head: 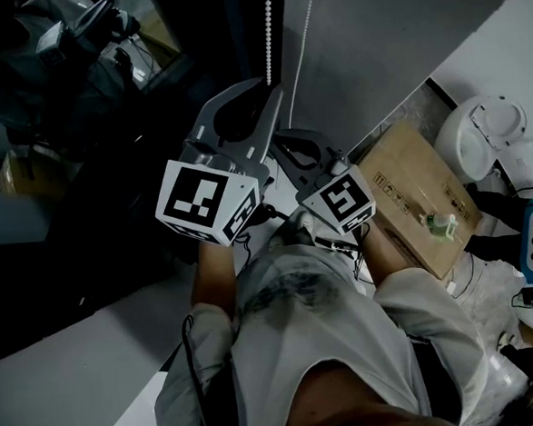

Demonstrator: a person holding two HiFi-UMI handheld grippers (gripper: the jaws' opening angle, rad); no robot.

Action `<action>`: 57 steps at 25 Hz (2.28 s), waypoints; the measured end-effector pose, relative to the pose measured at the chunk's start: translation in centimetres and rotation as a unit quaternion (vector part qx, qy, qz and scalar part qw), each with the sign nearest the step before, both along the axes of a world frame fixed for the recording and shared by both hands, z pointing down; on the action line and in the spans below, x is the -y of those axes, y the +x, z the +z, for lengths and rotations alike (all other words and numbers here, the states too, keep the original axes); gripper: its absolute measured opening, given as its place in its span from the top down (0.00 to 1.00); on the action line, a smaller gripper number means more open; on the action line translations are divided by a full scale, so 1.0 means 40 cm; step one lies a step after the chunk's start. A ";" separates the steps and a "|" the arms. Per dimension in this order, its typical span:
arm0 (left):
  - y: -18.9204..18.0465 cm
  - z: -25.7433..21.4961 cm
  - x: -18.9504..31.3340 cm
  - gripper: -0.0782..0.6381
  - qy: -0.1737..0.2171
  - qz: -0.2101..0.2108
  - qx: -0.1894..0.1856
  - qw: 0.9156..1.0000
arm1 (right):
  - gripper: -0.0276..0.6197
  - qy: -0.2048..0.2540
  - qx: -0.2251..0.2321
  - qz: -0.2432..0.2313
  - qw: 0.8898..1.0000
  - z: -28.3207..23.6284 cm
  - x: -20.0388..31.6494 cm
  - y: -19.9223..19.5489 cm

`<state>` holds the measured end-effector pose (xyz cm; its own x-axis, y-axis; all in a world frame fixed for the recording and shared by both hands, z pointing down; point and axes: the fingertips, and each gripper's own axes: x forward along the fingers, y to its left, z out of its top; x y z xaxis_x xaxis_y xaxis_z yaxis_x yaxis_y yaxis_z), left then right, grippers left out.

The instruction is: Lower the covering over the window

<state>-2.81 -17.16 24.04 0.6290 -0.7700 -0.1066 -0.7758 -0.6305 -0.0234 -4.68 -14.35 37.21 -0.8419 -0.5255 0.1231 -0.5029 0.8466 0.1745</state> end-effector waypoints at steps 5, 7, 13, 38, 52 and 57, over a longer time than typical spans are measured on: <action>0.010 0.017 0.002 0.88 -0.005 0.001 0.010 1.000 | 0.93 -0.004 -0.007 0.002 1.000 0.015 0.005 0.001; 0.008 0.039 0.003 0.88 -0.016 0.002 0.008 1.000 | 0.93 -0.010 -0.016 0.002 1.000 0.036 0.002 0.001; 0.000 0.135 0.004 0.88 -0.058 0.005 0.002 0.998 | 0.93 -0.050 -0.035 0.002 0.998 0.127 -0.012 -0.004; 0.001 0.365 -0.009 0.88 -0.140 -0.001 -0.002 0.990 | 0.93 -0.108 0.002 0.012 0.994 0.180 -0.076 0.056; 0.027 0.369 -0.034 0.88 -0.139 0.015 0.002 0.990 | 0.81 0.047 0.160 -0.023 0.986 -0.317 0.021 0.064; 0.035 0.356 -0.040 0.88 -0.139 0.018 0.002 0.990 | 0.89 0.055 0.154 -0.026 0.986 -0.354 0.033 0.042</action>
<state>-1.40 -15.56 38.29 0.6565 -0.7464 0.1090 -0.7531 -0.6404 0.1511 -3.00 -15.68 23.07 -0.8568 -0.4758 -0.1989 -0.5022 0.8574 0.1123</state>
